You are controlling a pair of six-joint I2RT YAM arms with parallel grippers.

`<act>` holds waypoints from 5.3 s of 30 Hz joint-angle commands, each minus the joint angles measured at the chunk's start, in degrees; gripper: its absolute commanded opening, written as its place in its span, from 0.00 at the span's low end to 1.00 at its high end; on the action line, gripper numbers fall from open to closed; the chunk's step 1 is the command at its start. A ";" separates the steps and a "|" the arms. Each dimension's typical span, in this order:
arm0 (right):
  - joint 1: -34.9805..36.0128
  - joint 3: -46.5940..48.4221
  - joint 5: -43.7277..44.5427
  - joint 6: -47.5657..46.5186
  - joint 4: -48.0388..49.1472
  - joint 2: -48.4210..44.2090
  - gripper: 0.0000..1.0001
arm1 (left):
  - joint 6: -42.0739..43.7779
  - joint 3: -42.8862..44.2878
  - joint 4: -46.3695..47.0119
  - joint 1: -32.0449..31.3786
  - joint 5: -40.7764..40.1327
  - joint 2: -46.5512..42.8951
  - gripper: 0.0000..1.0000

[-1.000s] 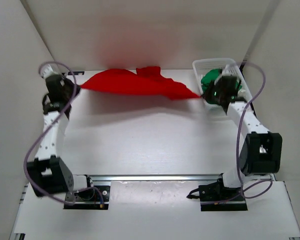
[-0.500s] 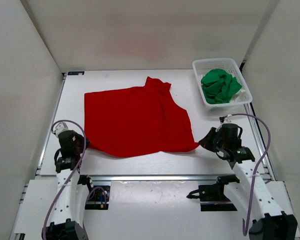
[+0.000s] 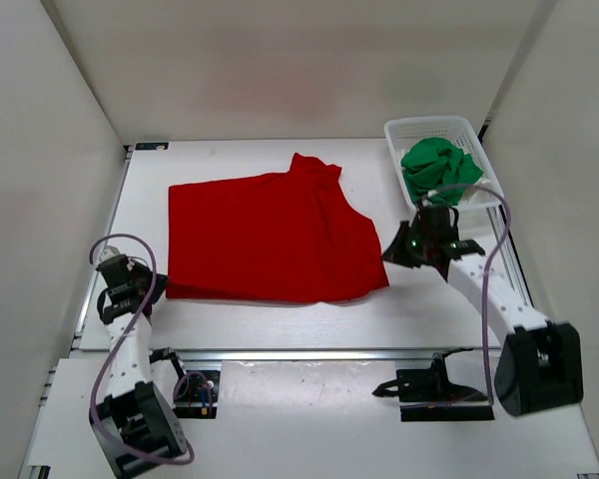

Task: Fold and stack the t-shirts
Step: Fold the flattened tshirt in 1/3 of the way

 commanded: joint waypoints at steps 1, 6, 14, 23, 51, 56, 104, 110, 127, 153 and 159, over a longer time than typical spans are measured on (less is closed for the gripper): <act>2.02 11.12 1.73 -2.31 6.85 8.75 0.00 | -2.07 1.84 5.00 2.55 4.45 4.17 0.00; 1.50 21.93 0.42 -2.40 8.52 22.55 0.00 | -5.76 4.20 9.05 3.07 3.24 10.06 0.00; -0.52 34.24 -1.43 -3.72 8.08 35.65 0.00 | -6.82 11.05 12.22 2.46 1.83 23.86 0.00; -0.88 50.59 -1.78 -5.83 1.85 48.66 0.00 | -6.73 14.67 13.79 2.28 1.29 33.88 0.00; -2.98 6.52 -2.57 0.67 23.89 19.42 0.14 | -3.57 -1.76 12.74 6.06 9.10 19.92 0.48; -4.49 4.28 -6.44 -1.78 25.40 21.50 0.29 | -4.19 -1.85 14.58 2.29 6.56 22.29 0.53; -16.88 -31.58 -3.38 10.70 12.32 -21.37 0.01 | 0.46 -6.25 3.18 0.44 1.12 6.84 0.08; -15.38 -24.64 -3.54 7.45 8.09 -22.26 0.39 | 0.91 -4.32 -0.78 0.44 3.22 -1.34 0.54; 15.04 -3.53 6.40 4.10 23.98 10.51 0.20 | -7.79 -0.89 25.12 -54.66 -9.43 13.58 0.34; 12.13 -6.35 -1.60 10.34 31.37 19.05 0.20 | -9.37 -6.60 30.68 -57.22 -9.25 12.80 0.34; 13.01 0.41 -2.40 9.12 31.20 21.25 0.01 | -9.90 -7.21 31.21 -57.13 -8.55 13.33 0.33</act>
